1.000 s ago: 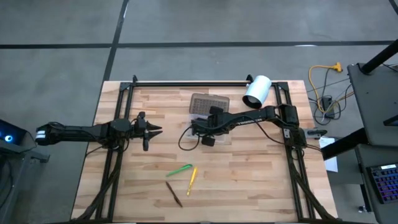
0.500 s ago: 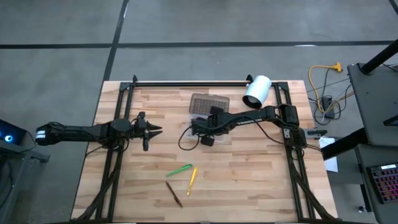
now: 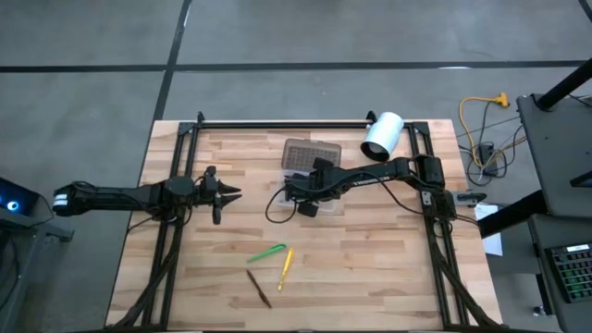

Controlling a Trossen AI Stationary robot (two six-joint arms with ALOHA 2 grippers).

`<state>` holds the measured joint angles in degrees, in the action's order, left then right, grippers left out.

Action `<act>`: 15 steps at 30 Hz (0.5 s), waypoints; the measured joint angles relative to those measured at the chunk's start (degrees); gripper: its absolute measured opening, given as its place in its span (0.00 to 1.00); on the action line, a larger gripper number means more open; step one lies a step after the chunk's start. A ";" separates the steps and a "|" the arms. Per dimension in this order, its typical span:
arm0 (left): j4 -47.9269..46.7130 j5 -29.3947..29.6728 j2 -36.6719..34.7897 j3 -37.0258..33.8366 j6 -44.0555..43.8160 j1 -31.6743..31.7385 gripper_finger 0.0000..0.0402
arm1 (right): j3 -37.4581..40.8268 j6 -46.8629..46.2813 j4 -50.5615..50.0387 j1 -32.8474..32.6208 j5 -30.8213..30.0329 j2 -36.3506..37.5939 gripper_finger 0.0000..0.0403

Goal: Pick & place school supplies into a supply box
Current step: Put the black pen into the supply box

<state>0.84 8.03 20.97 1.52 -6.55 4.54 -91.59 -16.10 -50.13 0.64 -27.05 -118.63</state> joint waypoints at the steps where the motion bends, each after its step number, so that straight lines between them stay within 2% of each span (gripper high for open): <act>1: -0.01 0.00 0.00 0.02 0.01 0.00 0.17 | 0.00 0.02 0.02 0.00 0.00 0.00 0.10; 15: -0.01 0.00 0.00 0.01 0.00 0.00 0.17 | 0.00 -0.24 1.09 0.00 -0.07 0.00 0.10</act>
<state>0.83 8.04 20.97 1.53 -6.55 4.54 -91.59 -16.34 -49.04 0.64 -27.12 -118.63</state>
